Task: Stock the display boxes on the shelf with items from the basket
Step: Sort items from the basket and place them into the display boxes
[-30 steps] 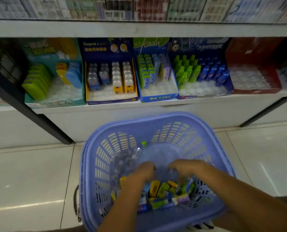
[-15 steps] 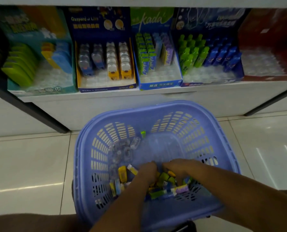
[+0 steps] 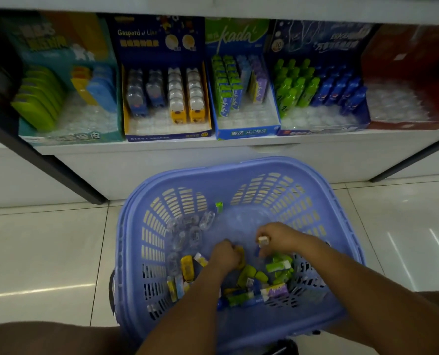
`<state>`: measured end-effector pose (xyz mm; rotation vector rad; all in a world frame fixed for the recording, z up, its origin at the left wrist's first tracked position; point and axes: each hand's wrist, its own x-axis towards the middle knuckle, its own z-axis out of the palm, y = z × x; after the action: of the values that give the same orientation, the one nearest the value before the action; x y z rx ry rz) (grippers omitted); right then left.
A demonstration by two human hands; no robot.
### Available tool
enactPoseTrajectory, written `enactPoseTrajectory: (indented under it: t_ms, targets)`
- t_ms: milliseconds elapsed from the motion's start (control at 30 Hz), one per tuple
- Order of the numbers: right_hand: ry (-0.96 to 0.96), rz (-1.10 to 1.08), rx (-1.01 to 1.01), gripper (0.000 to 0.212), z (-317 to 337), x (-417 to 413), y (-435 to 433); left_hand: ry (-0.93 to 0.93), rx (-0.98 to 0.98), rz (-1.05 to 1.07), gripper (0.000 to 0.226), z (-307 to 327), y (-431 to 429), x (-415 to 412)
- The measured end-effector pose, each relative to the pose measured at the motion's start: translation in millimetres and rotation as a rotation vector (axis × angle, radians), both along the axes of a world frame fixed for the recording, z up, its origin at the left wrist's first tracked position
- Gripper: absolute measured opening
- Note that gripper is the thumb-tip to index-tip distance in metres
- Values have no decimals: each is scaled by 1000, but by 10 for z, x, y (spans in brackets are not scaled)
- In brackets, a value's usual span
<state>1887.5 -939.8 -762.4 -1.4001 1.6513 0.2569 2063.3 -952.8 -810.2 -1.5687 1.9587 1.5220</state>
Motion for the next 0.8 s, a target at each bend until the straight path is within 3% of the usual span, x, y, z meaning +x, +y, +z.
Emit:
enactPoseTrajectory:
  t_ms: [167,267,400,467,567,667,800]
  targets:
    - [-318,-377,-6,33,348,-18,-26,216,401,580,50,357,-325,-125]
    - [-358,-435,-87,32,635,62,-63,482,557,722,36,656,-433,-125]
    - [-492,-542,-194,28,1034,232,-150,629,429,437,33,1024,-523,12]
    - [-518,-541,-302,25,1238,351,-206,750,416,411,30,1236,-601,111]
    - [-534,-538,-490,18,1503,552,-324,906,380,443,15,1567,-705,306]
    - [-673,-639,-566,15,1687,729,-434,951,270,450,6,1866,-795,515]
    - [-827,-708,-579,15,1893,792,-563,1028,129,693,6,2118,-918,870]
